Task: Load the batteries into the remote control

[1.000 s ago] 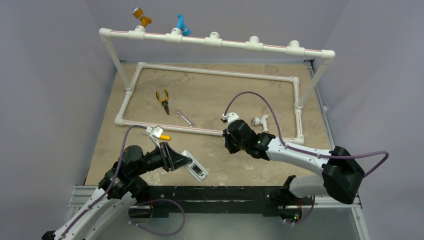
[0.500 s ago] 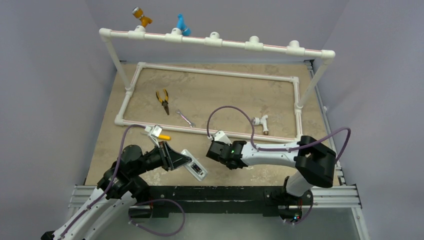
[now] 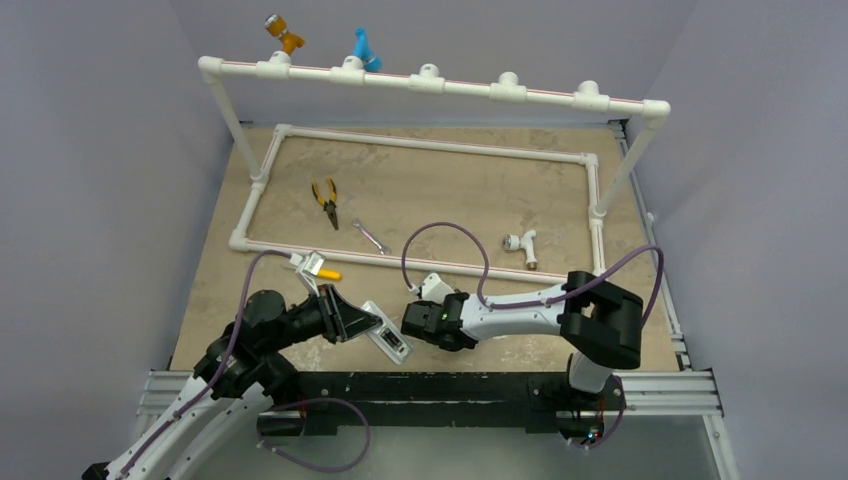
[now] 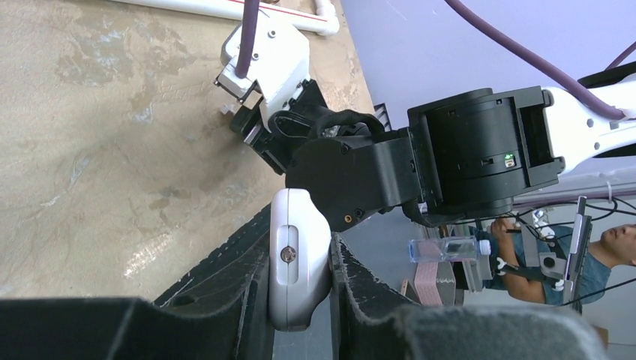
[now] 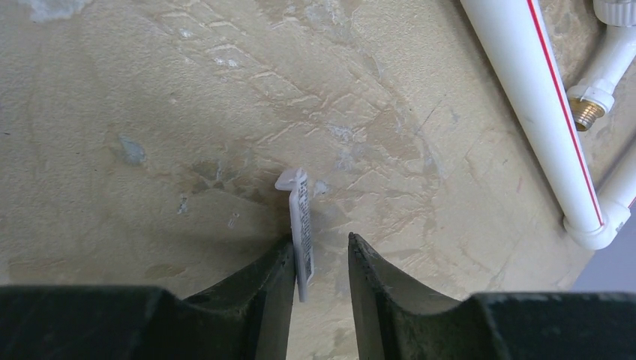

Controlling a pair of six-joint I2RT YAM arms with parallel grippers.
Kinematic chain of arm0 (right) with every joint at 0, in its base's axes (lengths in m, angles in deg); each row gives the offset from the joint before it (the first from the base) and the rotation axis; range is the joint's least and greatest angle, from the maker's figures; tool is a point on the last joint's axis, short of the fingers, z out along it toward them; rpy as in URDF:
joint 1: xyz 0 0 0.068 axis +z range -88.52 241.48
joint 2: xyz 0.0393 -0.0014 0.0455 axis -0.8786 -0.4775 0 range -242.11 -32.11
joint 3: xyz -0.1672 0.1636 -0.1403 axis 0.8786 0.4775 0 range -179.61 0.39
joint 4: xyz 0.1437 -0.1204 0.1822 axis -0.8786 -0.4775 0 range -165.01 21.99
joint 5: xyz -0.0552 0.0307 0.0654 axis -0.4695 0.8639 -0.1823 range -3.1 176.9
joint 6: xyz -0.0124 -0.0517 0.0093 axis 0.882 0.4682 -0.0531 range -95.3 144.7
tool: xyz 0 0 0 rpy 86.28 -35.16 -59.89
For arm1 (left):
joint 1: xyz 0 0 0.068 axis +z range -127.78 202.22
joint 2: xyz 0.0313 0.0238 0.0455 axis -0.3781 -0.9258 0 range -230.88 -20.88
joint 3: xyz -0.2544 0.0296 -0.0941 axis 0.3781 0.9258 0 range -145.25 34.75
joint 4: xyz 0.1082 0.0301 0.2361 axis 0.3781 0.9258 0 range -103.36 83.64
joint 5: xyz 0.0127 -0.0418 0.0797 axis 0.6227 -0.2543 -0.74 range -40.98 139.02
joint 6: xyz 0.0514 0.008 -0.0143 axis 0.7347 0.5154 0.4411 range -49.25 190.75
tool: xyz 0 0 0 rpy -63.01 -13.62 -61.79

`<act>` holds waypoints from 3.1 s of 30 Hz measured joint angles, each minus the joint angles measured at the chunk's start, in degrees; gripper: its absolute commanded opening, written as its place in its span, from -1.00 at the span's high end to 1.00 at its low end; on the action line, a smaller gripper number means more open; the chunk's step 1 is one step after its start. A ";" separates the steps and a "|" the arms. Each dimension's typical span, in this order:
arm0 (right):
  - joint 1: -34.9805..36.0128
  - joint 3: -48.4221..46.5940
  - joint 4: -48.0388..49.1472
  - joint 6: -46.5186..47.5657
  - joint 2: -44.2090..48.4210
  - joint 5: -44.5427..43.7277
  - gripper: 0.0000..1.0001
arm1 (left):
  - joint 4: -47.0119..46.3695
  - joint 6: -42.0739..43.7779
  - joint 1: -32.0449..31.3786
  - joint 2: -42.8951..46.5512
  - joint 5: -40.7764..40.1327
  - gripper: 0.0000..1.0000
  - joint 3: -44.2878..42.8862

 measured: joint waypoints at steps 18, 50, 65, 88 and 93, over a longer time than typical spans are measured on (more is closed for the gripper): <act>0.46 2.78 9.18 0.09 11.04 9.25 0.01 | 0.33 0.04 0.00 1.11 -0.28 1.00 -0.02; -13.18 21.84 23.12 -15.96 29.35 23.17 1.00 | -1.44 0.00 0.02 -0.72 0.20 1.00 -0.02; -9.05 19.21 22.51 -14.16 22.03 24.59 1.00 | -1.55 -0.02 0.02 -1.33 0.22 1.00 -0.02; -12.81 17.38 13.29 -18.32 21.27 14.01 1.00 | -1.60 0.00 0.02 -1.42 0.22 1.00 -0.02; -14.62 16.65 14.10 -17.42 20.00 13.07 1.00 | -1.60 0.00 0.00 -1.42 0.22 1.00 -0.02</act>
